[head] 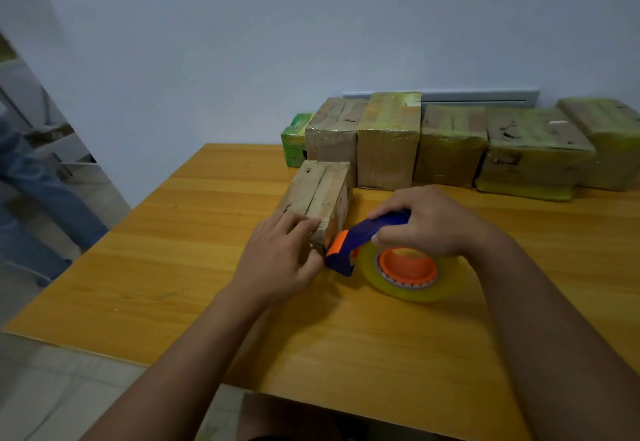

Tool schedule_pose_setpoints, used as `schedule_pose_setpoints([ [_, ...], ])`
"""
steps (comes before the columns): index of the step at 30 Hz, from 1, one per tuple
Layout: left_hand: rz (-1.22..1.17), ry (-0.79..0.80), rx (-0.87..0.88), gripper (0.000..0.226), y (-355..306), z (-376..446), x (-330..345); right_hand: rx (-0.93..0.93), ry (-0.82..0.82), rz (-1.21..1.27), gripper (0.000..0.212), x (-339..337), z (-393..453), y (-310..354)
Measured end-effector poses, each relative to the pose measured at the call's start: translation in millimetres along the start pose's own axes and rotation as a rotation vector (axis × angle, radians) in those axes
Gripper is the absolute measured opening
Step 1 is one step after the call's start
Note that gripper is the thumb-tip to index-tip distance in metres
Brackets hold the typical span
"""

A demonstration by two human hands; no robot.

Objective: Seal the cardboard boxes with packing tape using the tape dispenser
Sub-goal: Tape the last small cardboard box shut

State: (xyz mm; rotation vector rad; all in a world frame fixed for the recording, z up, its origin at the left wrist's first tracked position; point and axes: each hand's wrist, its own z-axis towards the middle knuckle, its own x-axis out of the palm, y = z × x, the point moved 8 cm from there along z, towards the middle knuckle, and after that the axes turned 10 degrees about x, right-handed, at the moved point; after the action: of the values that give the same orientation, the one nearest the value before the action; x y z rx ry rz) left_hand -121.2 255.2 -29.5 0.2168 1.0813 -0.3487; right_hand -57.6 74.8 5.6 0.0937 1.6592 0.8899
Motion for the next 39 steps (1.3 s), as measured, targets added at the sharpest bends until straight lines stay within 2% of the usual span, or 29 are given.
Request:
schedule_pose_setpoints([
  [5,0.034,-0.086,-0.167,0.055,-2.0,8.3,2.9,0.139,-0.184,0.073,0.023,-16.4,-13.3,-27.5],
  [11,0.205,-0.138,-0.279,0.032,-10.4,12.6,11.7,0.174,-0.449,0.219,0.032,-25.8,-32.2,-53.4],
  [14,0.249,-0.127,-0.283,0.033,-17.1,13.8,11.1,0.176,-0.601,0.315,0.037,-22.1,-33.0,-56.2],
  [17,0.269,-0.122,-0.204,0.036,-18.4,9.4,8.5,0.159,-0.702,0.408,0.039,-14.2,-31.7,-52.9],
  [22,0.304,-0.108,-0.074,0.033,-16.0,9.3,9.1,0.104,-0.723,0.402,0.052,1.3,-31.6,-46.8],
  [26,0.285,-0.068,0.036,0.034,-14.3,13.4,4.0,0.068,-0.736,0.406,0.053,3.4,-36.1,-49.3],
  [32,0.264,-0.061,0.045,0.020,-15.1,12.8,1.9,0.060,-0.730,0.440,0.056,5.7,-37.8,-53.9],
  [37,0.128,0.058,-0.020,0.054,-13.5,7.6,-2.6,0.049,-0.730,0.450,0.057,6.5,-40.1,-56.0],
  [39,0.000,0.047,-0.077,0.056,-8.7,9.8,-9.2,0.050,-0.729,0.453,0.058,6.9,-39.7,-56.4],
])
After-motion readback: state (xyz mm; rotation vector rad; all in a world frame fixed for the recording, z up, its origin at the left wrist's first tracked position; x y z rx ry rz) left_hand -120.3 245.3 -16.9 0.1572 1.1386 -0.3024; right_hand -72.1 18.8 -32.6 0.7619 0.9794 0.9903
